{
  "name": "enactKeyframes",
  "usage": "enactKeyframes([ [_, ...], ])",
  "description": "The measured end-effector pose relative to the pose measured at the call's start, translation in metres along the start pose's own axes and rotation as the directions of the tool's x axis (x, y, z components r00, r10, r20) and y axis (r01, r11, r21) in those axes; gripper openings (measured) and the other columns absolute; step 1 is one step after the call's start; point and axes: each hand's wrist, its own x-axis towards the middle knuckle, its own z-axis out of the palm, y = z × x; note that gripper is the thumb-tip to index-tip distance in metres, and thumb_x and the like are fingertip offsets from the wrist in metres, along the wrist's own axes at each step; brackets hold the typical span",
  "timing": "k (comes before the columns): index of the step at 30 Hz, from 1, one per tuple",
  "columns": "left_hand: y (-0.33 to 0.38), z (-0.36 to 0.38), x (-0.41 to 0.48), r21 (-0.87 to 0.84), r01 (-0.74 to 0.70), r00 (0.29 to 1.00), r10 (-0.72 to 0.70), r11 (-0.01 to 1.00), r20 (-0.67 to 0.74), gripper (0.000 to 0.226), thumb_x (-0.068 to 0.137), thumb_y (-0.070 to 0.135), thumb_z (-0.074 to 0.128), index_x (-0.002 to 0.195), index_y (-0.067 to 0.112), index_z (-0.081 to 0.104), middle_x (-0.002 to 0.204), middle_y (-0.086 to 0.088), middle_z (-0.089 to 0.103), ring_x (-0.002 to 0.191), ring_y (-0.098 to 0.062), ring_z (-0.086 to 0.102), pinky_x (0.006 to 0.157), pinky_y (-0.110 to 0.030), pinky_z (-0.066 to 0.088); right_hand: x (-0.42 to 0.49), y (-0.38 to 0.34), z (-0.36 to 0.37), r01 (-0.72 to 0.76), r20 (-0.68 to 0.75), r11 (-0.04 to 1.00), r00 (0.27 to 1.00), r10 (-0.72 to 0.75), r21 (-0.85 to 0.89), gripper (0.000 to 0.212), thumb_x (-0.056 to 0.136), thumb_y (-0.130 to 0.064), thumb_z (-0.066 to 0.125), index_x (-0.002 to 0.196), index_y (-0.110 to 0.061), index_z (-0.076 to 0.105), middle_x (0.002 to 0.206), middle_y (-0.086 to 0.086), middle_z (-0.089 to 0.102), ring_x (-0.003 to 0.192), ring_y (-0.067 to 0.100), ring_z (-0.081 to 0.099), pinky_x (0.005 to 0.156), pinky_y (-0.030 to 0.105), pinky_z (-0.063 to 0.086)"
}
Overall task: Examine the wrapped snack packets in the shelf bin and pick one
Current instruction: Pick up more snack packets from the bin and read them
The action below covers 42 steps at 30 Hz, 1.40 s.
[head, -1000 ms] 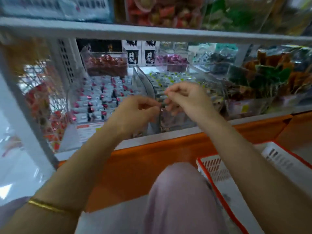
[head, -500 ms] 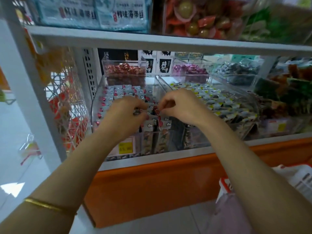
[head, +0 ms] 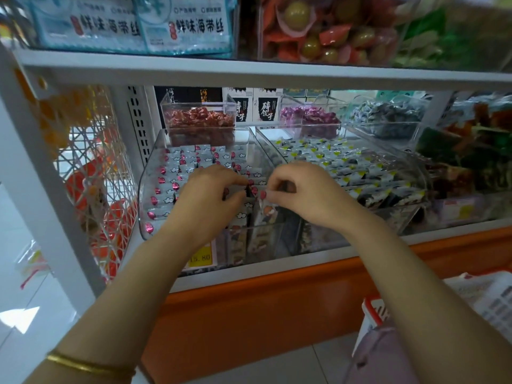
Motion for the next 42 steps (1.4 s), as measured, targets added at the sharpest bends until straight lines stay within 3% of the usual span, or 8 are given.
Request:
enactKeyframes([
  [3, 0.004, -0.005, -0.002, -0.059, -0.024, 0.996, 0.019, 0.998, -0.089, 0.024, 0.092, 0.017, 0.055, 0.113, 0.016, 0.066, 0.107, 0.003, 0.061, 0.097, -0.008, 0.05, 0.078, -0.007, 0.033, -0.004, -0.004, -0.005, 0.012, -0.134, 0.979, 0.991, 0.016, 0.204, 0.009, 0.092, -0.015, 0.056, 0.084, -0.012, 0.054, 0.074, -0.01, 0.051, 0.063, -0.002, 0.047, 0.059, 0.011, 0.037],
  [5, 0.008, -0.008, -0.004, -0.124, -0.024, 0.993, 0.01, 0.992, -0.116, 0.023, 0.092, 0.018, 0.055, 0.113, 0.017, 0.066, 0.101, 0.01, 0.056, 0.094, -0.004, 0.048, 0.071, 0.001, 0.033, -0.005, -0.006, -0.006, 0.029, -0.265, 0.965, 0.963, 0.043, 0.26, 0.009, 0.094, -0.013, 0.052, 0.088, -0.008, 0.053, 0.076, -0.002, 0.053, 0.069, 0.014, 0.053, 0.066, 0.027, 0.043],
  [11, 0.014, -0.014, -0.012, -0.231, -0.035, 0.996, 0.014, 0.972, -0.091, 0.031, 0.092, 0.03, 0.051, 0.12, 0.019, 0.061, 0.1, 0.014, 0.052, 0.099, -0.007, 0.05, 0.077, -0.014, 0.039, -0.004, -0.008, -0.009, 0.07, -0.559, 0.869, 0.79, 0.252, 0.49, 0.013, 0.097, -0.011, 0.047, 0.084, -0.015, 0.049, 0.08, 0.018, 0.06, 0.06, 0.025, 0.057, 0.052, 0.034, 0.047],
  [16, 0.015, -0.017, -0.015, -0.352, 0.023, 0.997, -0.047, 0.936, -0.058, 0.019, 0.093, 0.027, 0.051, 0.111, 0.03, 0.056, 0.093, 0.009, 0.058, 0.079, 0.008, 0.055, 0.061, -0.007, 0.044, 0.001, -0.011, -0.005, 0.078, -0.374, 0.511, 0.776, 0.508, 0.856, 0.012, 0.096, -0.006, 0.046, 0.086, -0.003, 0.052, 0.067, 0.008, 0.058, 0.047, 0.012, 0.056, 0.042, 0.022, 0.047],
  [22, 0.005, -0.025, -0.014, -0.685, 0.237, 0.948, -0.319, 0.689, 0.006, 0.014, 0.093, 0.026, 0.052, 0.096, 0.022, 0.065, 0.073, 0.006, 0.067, 0.062, 0.001, 0.06, 0.052, -0.011, 0.048, 0.003, -0.013, 0.0, 0.012, -0.11, 0.202, 0.869, 0.483, 0.979, 0.014, 0.091, -0.004, 0.053, 0.079, -0.003, 0.058, 0.061, 0.003, 0.065, 0.052, 0.013, 0.063, 0.048, 0.021, 0.052],
  [28, -0.005, -0.029, -0.011, -0.884, 0.3, 0.879, -0.465, 0.359, 0.11, 0.012, 0.092, 0.016, 0.053, 0.09, 0.008, 0.062, 0.073, -0.004, 0.056, 0.06, -0.007, 0.058, 0.055, -0.016, 0.05, 0.0, -0.011, 0.007, -0.081, -0.04, 0.273, 0.911, 0.411, 0.959, 0.005, 0.083, -0.002, 0.061, 0.086, 0.0, 0.065, 0.064, 0.004, 0.066, 0.056, 0.012, 0.065, 0.05, 0.019, 0.053],
  [33, -0.006, -0.034, -0.01, -0.953, 0.281, 0.857, -0.478, 0.114, 0.195, 0.011, 0.091, 0.008, 0.052, 0.083, 0.006, 0.059, 0.069, -0.001, 0.05, 0.052, -0.004, 0.051, 0.049, -0.013, 0.048, 0.001, -0.011, 0.005, -0.103, 0.061, 0.09, 0.921, 0.384, 0.991, 0.011, 0.083, 0.008, 0.054, 0.087, 0.002, 0.062, 0.063, 0.007, 0.069, 0.058, 0.014, 0.068, 0.052, 0.018, 0.054],
  [42, -0.007, -0.035, -0.011, -0.962, 0.268, 0.825, -0.505, -0.045, 0.254, 0.017, 0.092, 0.003, 0.049, 0.078, 0.007, 0.058, 0.069, -0.003, 0.051, 0.049, -0.004, 0.053, 0.048, -0.012, 0.049, 0.0, -0.009, 0.004, -0.079, 0.107, -0.085, 0.912, 0.396, 0.993, 0.02, 0.081, 0.013, 0.051, 0.096, 0.004, 0.06, 0.069, 0.013, 0.071, 0.062, 0.019, 0.071, 0.05, 0.018, 0.054],
])
